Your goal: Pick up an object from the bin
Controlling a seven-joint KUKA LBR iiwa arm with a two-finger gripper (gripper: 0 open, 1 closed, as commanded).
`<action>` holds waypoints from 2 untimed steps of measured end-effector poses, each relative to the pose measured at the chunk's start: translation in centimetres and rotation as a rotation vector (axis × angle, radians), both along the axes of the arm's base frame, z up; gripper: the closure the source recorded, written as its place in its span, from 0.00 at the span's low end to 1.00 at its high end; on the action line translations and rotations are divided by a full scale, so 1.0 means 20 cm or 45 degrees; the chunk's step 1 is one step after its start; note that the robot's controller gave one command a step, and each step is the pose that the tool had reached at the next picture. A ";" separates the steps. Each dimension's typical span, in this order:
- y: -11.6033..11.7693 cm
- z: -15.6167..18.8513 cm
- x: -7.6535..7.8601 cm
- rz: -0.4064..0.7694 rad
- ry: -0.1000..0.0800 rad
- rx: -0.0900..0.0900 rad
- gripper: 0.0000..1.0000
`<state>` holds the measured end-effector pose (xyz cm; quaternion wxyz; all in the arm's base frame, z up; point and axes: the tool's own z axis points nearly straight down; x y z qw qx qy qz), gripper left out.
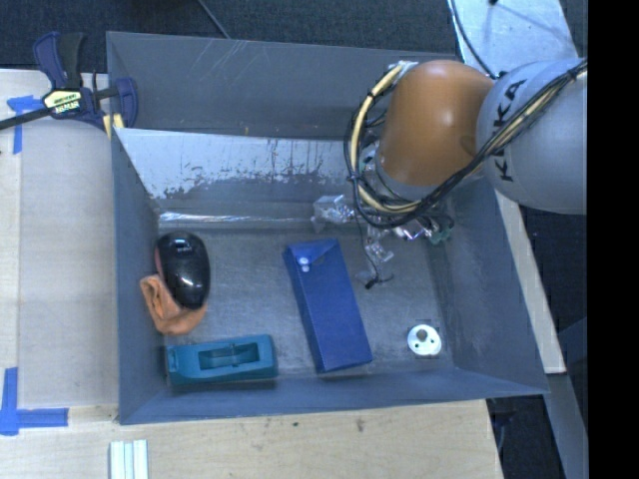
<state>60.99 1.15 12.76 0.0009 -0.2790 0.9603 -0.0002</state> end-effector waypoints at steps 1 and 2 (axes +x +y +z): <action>0.13 -0.26 0.08 0.486 -0.004 -0.002 0.00; 0.18 -0.29 0.12 0.489 -0.032 0.003 1.00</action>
Offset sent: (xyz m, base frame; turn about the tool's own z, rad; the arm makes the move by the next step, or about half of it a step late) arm 0.0156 0.0347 -0.0576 -0.3875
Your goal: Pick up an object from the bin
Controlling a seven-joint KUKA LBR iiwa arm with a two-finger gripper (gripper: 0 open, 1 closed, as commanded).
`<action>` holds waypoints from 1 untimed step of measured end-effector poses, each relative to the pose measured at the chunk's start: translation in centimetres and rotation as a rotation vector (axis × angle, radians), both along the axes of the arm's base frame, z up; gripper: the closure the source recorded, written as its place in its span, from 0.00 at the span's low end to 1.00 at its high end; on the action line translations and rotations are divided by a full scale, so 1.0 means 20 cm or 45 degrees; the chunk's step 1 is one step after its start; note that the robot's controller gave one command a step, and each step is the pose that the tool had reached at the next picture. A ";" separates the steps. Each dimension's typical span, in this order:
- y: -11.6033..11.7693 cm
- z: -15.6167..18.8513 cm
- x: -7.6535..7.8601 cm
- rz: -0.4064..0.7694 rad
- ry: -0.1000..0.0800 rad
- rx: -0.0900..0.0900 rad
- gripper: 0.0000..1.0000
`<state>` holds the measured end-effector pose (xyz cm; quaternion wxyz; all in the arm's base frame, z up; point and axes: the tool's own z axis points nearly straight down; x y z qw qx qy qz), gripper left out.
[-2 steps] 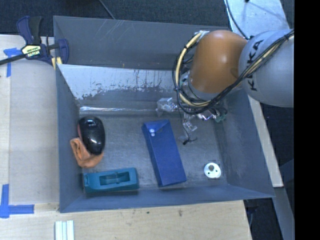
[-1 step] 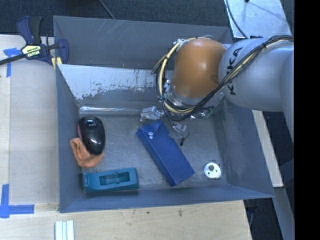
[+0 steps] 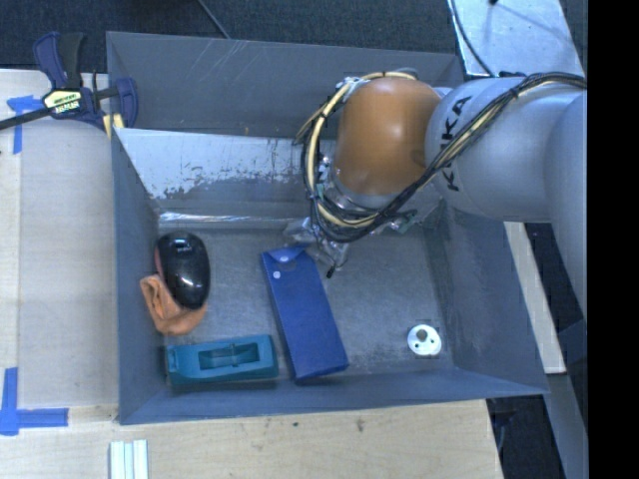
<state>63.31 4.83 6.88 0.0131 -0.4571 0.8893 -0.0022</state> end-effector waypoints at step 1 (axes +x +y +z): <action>-0.01 0.02 -0.02 0.000 0.014 -0.005 1.00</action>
Offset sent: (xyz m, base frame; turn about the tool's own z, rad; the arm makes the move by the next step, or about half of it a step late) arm 0.0000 -0.0001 0.1260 0.0002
